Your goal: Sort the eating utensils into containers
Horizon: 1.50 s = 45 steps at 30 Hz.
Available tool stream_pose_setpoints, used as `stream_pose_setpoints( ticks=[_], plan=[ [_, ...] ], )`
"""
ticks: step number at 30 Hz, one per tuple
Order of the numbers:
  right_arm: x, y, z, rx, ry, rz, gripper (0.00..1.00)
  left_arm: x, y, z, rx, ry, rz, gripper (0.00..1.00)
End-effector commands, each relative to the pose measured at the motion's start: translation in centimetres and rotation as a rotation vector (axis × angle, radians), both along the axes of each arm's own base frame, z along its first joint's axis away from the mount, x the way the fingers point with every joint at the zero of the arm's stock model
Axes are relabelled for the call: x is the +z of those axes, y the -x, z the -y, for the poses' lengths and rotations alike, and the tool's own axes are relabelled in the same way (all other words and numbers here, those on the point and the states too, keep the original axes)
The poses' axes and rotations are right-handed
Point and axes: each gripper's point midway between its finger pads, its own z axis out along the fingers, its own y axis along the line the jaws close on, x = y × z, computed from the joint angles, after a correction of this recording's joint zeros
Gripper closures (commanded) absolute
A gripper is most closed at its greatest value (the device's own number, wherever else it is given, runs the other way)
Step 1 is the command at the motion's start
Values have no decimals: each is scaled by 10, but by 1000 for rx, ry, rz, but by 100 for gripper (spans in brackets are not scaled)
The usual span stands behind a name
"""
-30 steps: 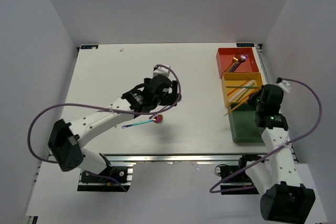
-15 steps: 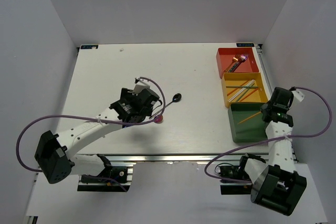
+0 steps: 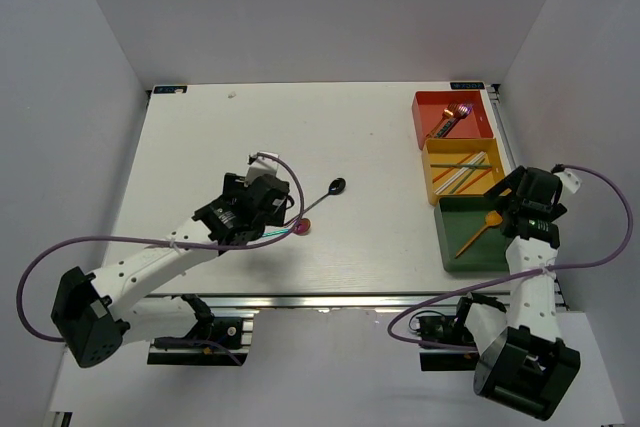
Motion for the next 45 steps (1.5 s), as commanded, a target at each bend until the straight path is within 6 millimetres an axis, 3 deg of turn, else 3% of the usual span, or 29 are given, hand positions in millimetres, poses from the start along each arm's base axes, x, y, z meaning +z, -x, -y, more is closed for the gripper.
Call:
stream_pose_setpoints(
  ticks=[1, 5, 6, 9, 12, 16, 20, 21, 22, 25, 26, 28, 30, 32, 33, 36, 41, 45],
  plan=[
    [8, -6, -9, 47, -27, 43, 11, 7, 0, 18, -87, 96, 21, 2],
    [12, -15, -42, 203, -119, 118, 11, -21, 8, 39, -224, 71, -104, 2],
    [18, -16, -55, 264, -145, 151, 11, -38, 12, 40, -240, 31, -170, 2],
    [24, -15, -70, 340, -166, 181, 11, -61, 16, 51, -281, 1, -278, 2],
    [31, -14, -84, 418, -189, 208, 11, -69, 19, 67, -338, 28, -342, 12],
    [38, -11, -94, 475, -194, 231, 11, -70, 13, 75, -344, 18, -361, 19],
    [44, -10, -103, 517, -213, 267, 11, -51, -3, 117, -402, 148, -321, 20],
    [43, -9, -106, 524, -224, 273, 11, -34, -16, 132, -406, 192, -272, 19],
    [44, -10, -109, 539, -233, 282, 11, -41, -22, 140, -409, 191, -288, 19],
    [45, -10, -113, 562, -249, 283, 11, -33, -46, 166, -438, 182, -266, 21],
    [44, -9, -117, 578, -261, 282, 11, -53, -53, 167, -448, 122, -303, 22],
    [45, -7, -120, 591, -271, 287, 11, -52, -71, 172, -437, 72, -288, 26],
    [48, -5, -124, 607, -281, 303, 11, -73, -81, 174, -439, 55, -330, 29],
    [52, -4, -127, 619, -289, 316, 11, -78, -97, 171, -422, 61, -342, 32],
    [53, -3, -128, 619, -289, 316, 11, -91, -100, 170, -415, 51, -370, 34],
    [56, -3, -129, 628, -285, 327, 11, -98, -109, 167, -406, 72, -392, 38],
    [55, -3, -135, 645, -313, 341, 11, -117, -105, 162, -434, 103, -433, 41],
    [58, -5, -135, 640, -319, 356, 11, -142, -92, 161, -438, 115, -498, 54]
  ],
)
